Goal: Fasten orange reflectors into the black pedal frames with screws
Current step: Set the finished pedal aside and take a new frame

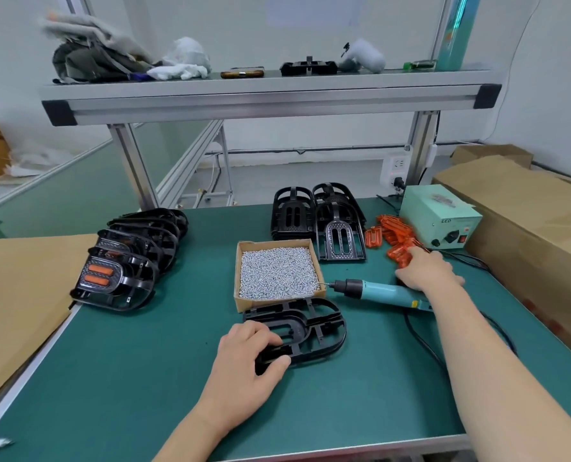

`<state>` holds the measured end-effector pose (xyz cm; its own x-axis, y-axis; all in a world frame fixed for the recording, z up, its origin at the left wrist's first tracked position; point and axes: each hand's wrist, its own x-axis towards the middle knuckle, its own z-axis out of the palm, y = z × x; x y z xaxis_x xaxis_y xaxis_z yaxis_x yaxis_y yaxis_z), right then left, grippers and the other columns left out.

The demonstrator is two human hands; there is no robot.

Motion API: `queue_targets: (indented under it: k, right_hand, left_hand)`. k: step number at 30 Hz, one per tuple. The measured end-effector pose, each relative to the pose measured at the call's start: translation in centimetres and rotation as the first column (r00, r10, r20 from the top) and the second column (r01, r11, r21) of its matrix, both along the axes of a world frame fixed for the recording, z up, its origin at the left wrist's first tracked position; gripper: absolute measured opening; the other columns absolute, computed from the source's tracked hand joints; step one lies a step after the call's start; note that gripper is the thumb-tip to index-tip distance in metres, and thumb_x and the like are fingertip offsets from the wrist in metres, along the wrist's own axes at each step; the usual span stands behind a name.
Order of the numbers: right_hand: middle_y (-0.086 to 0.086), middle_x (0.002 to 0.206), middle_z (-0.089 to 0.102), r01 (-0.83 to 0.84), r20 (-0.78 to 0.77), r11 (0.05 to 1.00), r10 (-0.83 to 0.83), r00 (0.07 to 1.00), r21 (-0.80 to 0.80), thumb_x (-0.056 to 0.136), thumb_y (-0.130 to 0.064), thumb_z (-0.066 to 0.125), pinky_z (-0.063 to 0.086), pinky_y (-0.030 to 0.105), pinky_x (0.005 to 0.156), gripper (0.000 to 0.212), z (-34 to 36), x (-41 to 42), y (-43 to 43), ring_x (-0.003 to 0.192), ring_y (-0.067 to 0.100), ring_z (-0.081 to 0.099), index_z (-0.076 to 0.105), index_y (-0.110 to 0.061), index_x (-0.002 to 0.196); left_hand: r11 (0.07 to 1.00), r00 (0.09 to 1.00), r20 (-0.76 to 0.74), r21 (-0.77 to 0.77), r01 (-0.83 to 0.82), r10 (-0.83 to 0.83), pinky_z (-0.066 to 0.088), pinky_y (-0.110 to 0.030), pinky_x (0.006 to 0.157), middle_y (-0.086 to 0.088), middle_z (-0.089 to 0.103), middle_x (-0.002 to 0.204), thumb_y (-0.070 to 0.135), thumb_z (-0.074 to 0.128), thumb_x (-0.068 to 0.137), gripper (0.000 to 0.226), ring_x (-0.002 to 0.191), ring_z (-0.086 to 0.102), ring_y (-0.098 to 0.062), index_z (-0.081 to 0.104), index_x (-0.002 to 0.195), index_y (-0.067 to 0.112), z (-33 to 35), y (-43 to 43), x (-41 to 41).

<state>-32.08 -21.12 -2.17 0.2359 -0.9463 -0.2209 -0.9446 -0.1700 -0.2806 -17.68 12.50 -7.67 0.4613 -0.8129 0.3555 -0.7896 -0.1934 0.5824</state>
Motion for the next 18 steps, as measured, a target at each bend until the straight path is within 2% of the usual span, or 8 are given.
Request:
queue_targets:
  k: [2, 4, 8, 13, 16, 18]
  right_hand:
    - [0.011, 0.151, 0.037, -0.07, 0.026, 0.996, 0.071, 0.997, -0.05, 0.095, -0.026, 0.056, 0.034, 0.053, 0.111, 0.057, -0.4, 1.0, 0.8, 0.138, 0.037, 0.036, 0.04, -0.036, 0.149]
    - [0.012, 0.148, 0.044, -0.162, 0.071, 0.98, 0.171, 0.983, -0.117, 0.093, -0.014, 0.055, 0.039, 0.047, 0.111, 0.057, -0.8, 1.8, 1.2, 0.136, 0.037, 0.041, 0.047, -0.029, 0.148]
    - [0.012, 0.139, 0.058, -0.22, 0.228, 0.949, 0.27, 0.935, -0.224, 0.09, 0.002, 0.053, 0.047, 0.039, 0.1, 0.053, -0.8, 3.0, 2.2, 0.124, 0.034, 0.055, 0.062, -0.023, 0.136]
    - [0.009, 0.136, 0.063, -0.209, 0.44, 0.958, 0.277, 0.854, -0.196, 0.097, -0.01, 0.063, 0.043, 0.035, 0.104, 0.039, -0.6, 3.9, 2.8, 0.123, 0.028, 0.057, 0.06, -0.015, 0.135]
    - [0.007, 0.13, 0.066, -0.223, 0.425, 0.957, 0.283, 0.86, -0.187, 0.095, -0.015, 0.067, 0.045, 0.033, 0.098, 0.029, -0.2, 4.3, 2.8, 0.118, 0.025, 0.059, 0.068, -0.018, 0.124]
    - [0.004, 0.125, 0.069, -0.226, 0.418, 0.958, 0.281, 0.864, -0.176, 0.094, -0.015, 0.07, 0.048, 0.032, 0.09, 0.022, -0.3, 4.4, 2.7, 0.107, 0.021, 0.062, 0.074, -0.02, 0.115]
  left_hand:
    - [1.0, 1.0, -0.001, 0.001, 0.003, -0.003, 0.04, -0.033, 0.095, 0.024, 0.053, 0.101, 0.055, 0.053, 0.083, 0.03, 0.102, 0.048, -0.002, 0.067, 0.096, 0.032, 0.0, 0.0, 0.0]
    - [1.0, 1.0, -0.004, 0.0, 0.005, -0.005, 0.04, -0.033, 0.095, 0.024, 0.053, 0.1, 0.055, 0.054, 0.083, 0.029, 0.102, 0.048, -0.001, 0.067, 0.097, 0.032, 0.0, 0.0, -0.1]
    - [1.0, 1.0, -0.007, -0.002, 0.007, -0.007, 0.039, -0.033, 0.095, 0.025, 0.052, 0.101, 0.055, 0.054, 0.083, 0.031, 0.103, 0.047, -0.001, 0.068, 0.098, 0.032, 0.0, 0.1, 0.0]
    - [1.0, 1.0, -0.012, -0.002, 0.007, -0.007, 0.037, -0.028, 0.097, 0.027, 0.051, 0.101, 0.056, 0.053, 0.083, 0.031, 0.104, 0.046, 0.001, 0.068, 0.098, 0.033, 0.0, 0.0, 0.0]
    - [1.0, 1.0, -0.016, 0.006, 0.006, -0.006, 0.035, -0.027, 0.098, 0.028, 0.051, 0.102, 0.056, 0.053, 0.083, 0.032, 0.105, 0.046, 0.001, 0.068, 0.099, 0.033, 0.1, 0.0, 0.0]
    - [1.0, 1.0, -0.015, 0.007, 0.005, -0.005, 0.035, -0.027, 0.098, 0.028, 0.051, 0.102, 0.055, 0.054, 0.083, 0.031, 0.105, 0.046, 0.0, 0.068, 0.099, 0.032, 0.1, 0.1, 0.0]
